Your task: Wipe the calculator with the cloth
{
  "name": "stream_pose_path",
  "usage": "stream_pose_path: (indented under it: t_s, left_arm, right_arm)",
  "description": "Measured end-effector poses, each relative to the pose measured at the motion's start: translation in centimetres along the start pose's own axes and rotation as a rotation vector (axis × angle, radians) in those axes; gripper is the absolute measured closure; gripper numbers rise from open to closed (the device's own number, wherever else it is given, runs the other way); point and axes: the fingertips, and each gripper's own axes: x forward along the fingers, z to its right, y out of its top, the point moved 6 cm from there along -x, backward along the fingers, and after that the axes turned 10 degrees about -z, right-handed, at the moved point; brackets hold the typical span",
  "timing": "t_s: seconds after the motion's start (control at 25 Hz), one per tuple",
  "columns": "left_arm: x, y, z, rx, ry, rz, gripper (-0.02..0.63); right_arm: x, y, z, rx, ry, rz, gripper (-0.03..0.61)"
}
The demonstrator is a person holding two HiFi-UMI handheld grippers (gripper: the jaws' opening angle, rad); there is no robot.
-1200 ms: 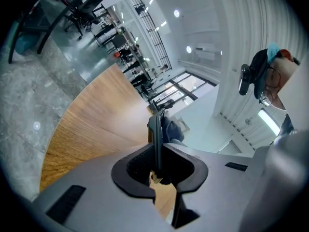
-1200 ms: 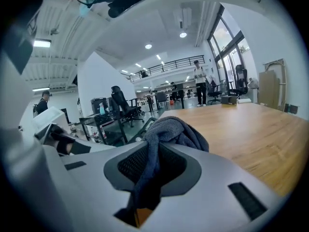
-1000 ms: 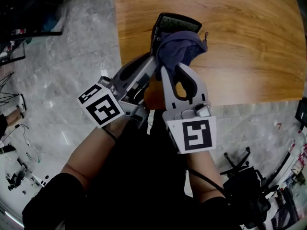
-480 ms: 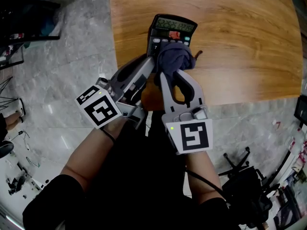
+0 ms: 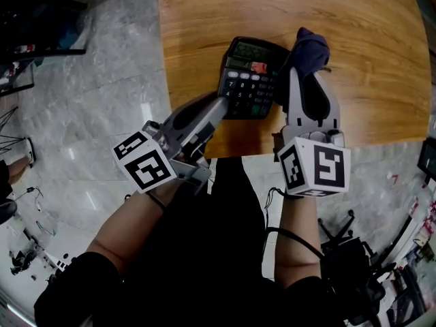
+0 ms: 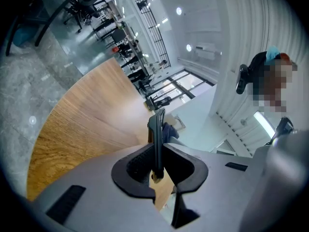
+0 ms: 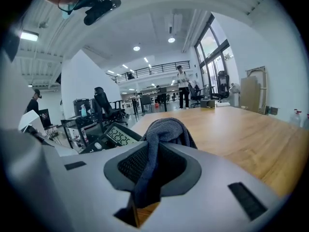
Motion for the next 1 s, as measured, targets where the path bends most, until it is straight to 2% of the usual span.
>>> stream_pose_path:
  t_s: [0.16,0.28,0.4,0.56,0.76,1.0]
  left_arm:
    - [0.0,0.1,-0.3,-0.007,0.006,0.005,0.552]
    - [-0.3,0.6,-0.8,-0.018,0.020,0.019,0.552]
    - [-0.4,1.4,-1.5,-0.045,0.035,0.048,0.551]
    - [-0.3,1.9,-2.1,-0.047,0.054,0.070,0.551]
    - [-0.1,1.6,-1.8,-0.070,0.022,0.067,0.552]
    - [-0.1,1.5,-1.6,-0.079,-0.021,0.035,0.552]
  right_arm:
    - [0.2,-0.3,-3.1,-0.031,0.078,-0.007,0.512]
    - [-0.4,-1.3,-6.9,-0.058,0.165,-0.039,0.512]
    - [-1.4,-2.3,-10.1,-0.071,0.272,-0.011,0.512]
    - [-3.0,-5.3,-12.2,-0.045,0.342,-0.093,0.512]
    - [-2.5,-5.3,-10.3,-0.010,0.283,-0.121,0.512]
    - [0.3,-2.0,-2.1,-0.001,0.072,-0.032,0.512]
